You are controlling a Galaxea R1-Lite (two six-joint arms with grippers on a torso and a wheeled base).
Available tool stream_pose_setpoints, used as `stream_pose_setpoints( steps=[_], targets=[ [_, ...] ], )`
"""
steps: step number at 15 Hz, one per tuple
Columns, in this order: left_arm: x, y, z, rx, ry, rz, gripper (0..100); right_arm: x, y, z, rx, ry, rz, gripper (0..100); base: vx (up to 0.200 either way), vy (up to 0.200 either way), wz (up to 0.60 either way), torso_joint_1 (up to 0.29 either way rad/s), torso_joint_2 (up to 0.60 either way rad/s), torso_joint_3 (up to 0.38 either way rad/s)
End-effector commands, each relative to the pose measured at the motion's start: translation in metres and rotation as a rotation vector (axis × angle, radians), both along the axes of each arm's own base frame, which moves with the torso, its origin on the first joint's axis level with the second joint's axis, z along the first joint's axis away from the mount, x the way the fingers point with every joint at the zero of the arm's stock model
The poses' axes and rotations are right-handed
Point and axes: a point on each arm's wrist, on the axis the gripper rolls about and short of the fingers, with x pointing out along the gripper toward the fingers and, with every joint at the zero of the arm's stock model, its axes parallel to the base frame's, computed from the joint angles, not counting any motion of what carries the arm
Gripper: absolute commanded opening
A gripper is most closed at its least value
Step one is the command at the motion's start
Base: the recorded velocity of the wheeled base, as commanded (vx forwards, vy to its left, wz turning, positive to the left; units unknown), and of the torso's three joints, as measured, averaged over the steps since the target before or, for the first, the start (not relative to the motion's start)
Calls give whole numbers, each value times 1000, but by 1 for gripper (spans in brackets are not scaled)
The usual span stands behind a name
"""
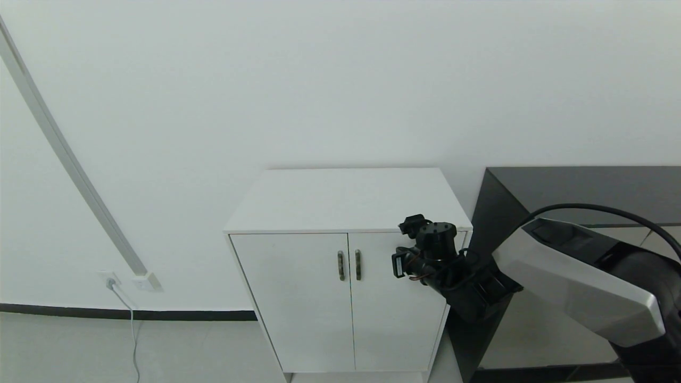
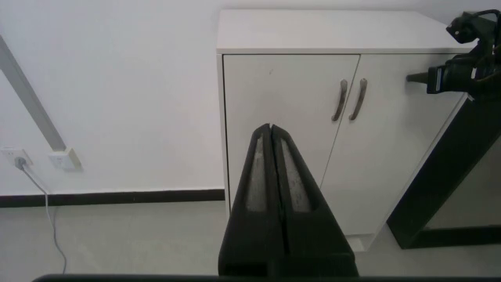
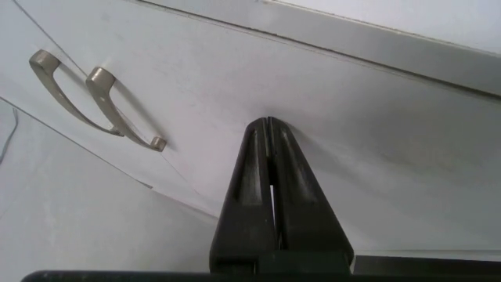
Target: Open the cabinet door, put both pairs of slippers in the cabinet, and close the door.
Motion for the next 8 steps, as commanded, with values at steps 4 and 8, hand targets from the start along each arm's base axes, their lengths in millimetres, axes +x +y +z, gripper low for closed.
stream_pose_setpoints(
  steps=[4, 8],
  targets=[
    [0, 0, 0, 0, 2, 0, 0, -2, -1, 1, 1, 0, 0, 0, 0, 0, 0, 0, 0, 0],
    [0, 0, 0, 0, 2, -1, 0, -24, -14, 26, 13, -18, -2, 0, 0, 0, 0, 0, 0, 0]
  ],
)
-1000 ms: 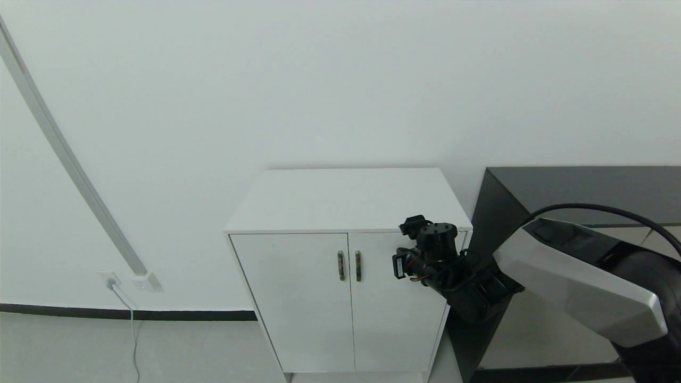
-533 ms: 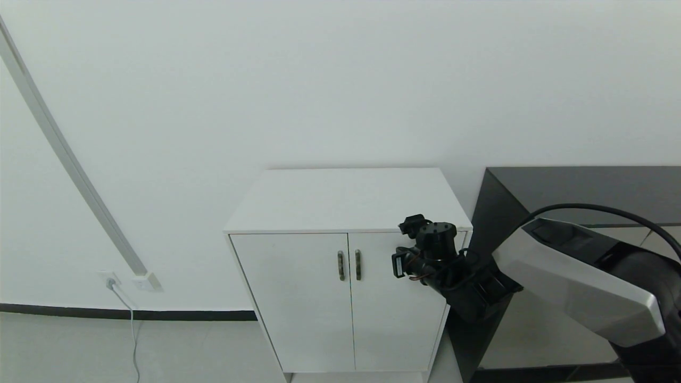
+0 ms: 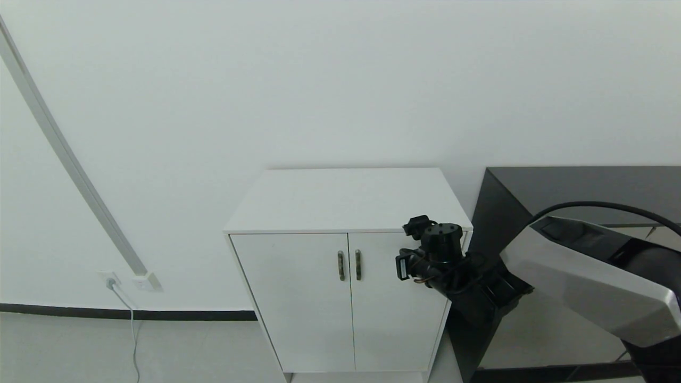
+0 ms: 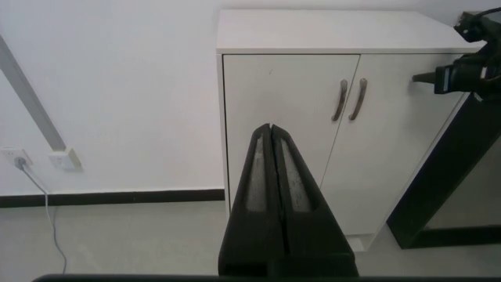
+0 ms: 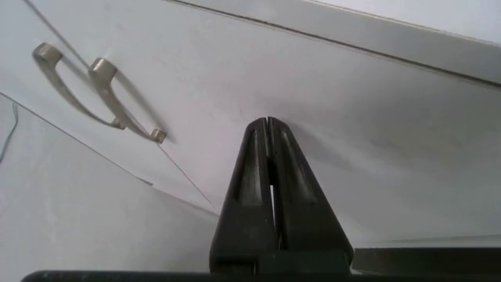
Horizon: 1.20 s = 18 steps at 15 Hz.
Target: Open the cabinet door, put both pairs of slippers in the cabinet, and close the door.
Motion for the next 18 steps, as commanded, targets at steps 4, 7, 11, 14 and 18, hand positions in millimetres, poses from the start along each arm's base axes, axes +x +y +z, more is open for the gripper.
stream_pose_setpoints(
  steps=[4, 7, 11, 14, 18],
  targets=[
    [0, 0, 0, 0, -1, 1, 0, -51, -37, 53, 31, -40, -21, 0, 0, 0, 0, 0, 0, 0],
    [0, 0, 0, 1, 0, 1, 0, -79, -73, 79, 44, -60, -71, 0, 0, 0, 0, 0, 0, 0],
    [0, 0, 0, 1, 0, -1, 0, -124, -134, 100, 21, -78, -262, 0, 0, 0, 0, 0, 0, 0],
    [0, 0, 0, 1, 0, -1, 0, -162, -176, 109, 16, -94, -374, 0, 0, 0, 0, 0, 0, 0],
    [0, 0, 0, 1, -3, -1, 0, -203, -213, 116, 8, -98, -497, 0, 0, 0, 0, 0, 0, 0]
  ],
)
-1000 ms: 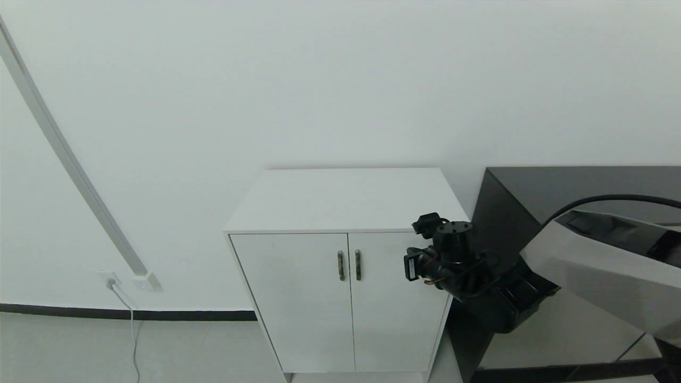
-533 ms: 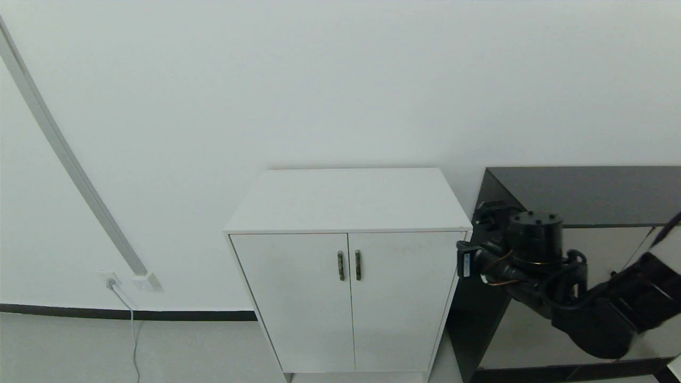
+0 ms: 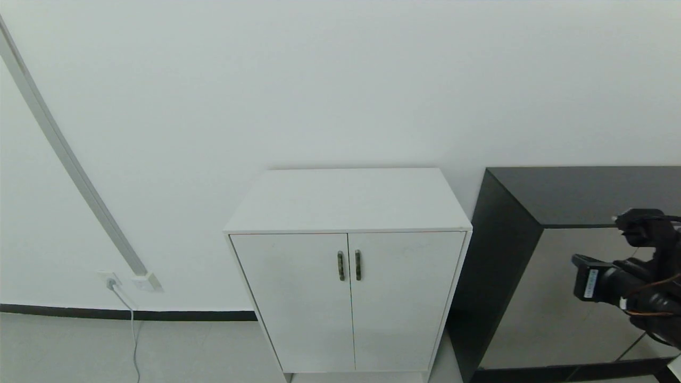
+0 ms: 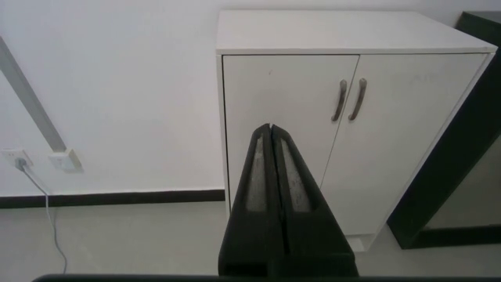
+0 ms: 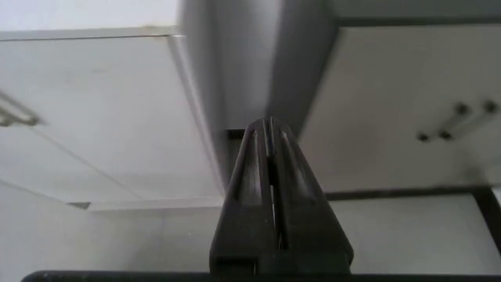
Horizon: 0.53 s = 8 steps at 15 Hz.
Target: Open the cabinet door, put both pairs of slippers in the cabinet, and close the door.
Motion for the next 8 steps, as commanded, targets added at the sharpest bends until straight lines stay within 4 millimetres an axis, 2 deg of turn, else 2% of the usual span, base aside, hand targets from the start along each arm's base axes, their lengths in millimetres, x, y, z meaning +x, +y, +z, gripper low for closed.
stream_pose_setpoints(
  steps=[1, 4, 8],
  targets=[
    [0, 0, 0, -1, 2, 0, 0, -37, -22, 15, 11, -62, -73, 0, 0, 0, 0, 0, 0, 0],
    [0, 0, 0, -1, 2, 0, 0, -92, -30, 29, 25, -72, -39, 0, 0, 0, 0, 0, 0, 0],
    [0, 0, 0, -1, 2, 0, 0, -143, -35, 31, 38, -73, 27, 0, 0, 0, 0, 0, 0, 0]
  ],
)
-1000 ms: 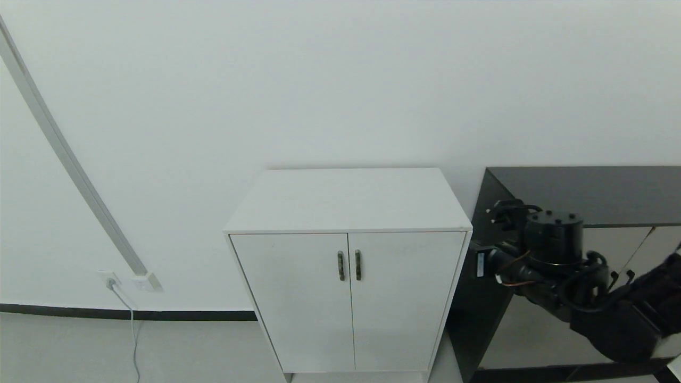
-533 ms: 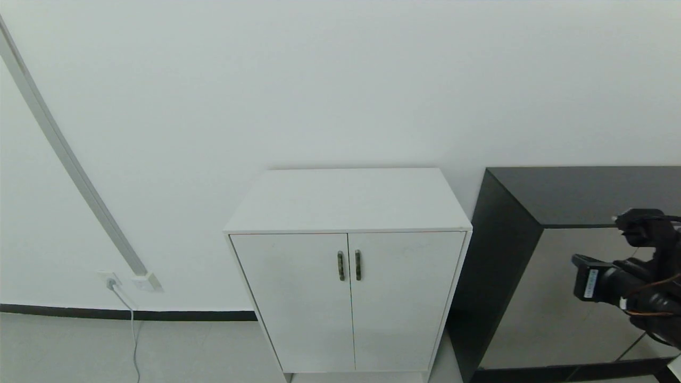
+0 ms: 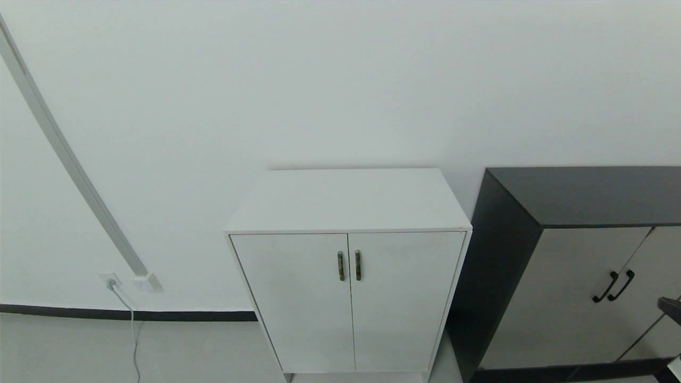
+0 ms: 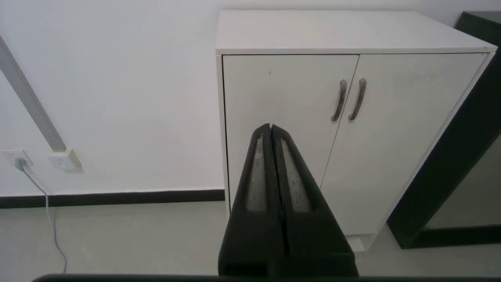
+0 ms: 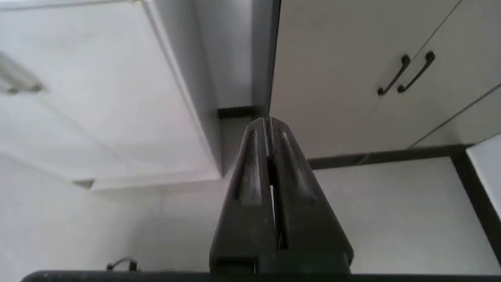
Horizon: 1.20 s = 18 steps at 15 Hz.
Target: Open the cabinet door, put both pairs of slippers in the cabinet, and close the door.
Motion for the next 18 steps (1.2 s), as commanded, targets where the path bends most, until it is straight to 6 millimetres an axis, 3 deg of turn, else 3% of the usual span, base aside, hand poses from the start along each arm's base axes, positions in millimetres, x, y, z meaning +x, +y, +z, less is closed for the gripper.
stream_pose_setpoints(
  steps=[1, 5, 8, 13, 18],
  targets=[
    [0, 0, 0, -1, 2, 0, 0, -45, -5, 8, 21, -114, 28, 0, 0, 0, 0, 0, 0, 0],
    [0, 0, 0, -1, -1, 0, 0, -69, -8, -9, 24, -82, 32, 0, 0, 0, 0, 0, 0, 0],
    [0, 0, 0, -1, 2, 0, 0, -85, -9, -35, 38, -70, 68, 0, 0, 0, 0, 0, 0, 0],
    [0, 0, 0, -1, 2, 0, 0, -96, -10, -59, 51, -81, 95, 0, 0, 0, 0, 0, 0, 0],
    [0, 0, 0, -1, 1, 0, 0, -100, -9, -69, 66, -80, 156, 0, 0, 0, 0, 0, 0, 0]
  ],
)
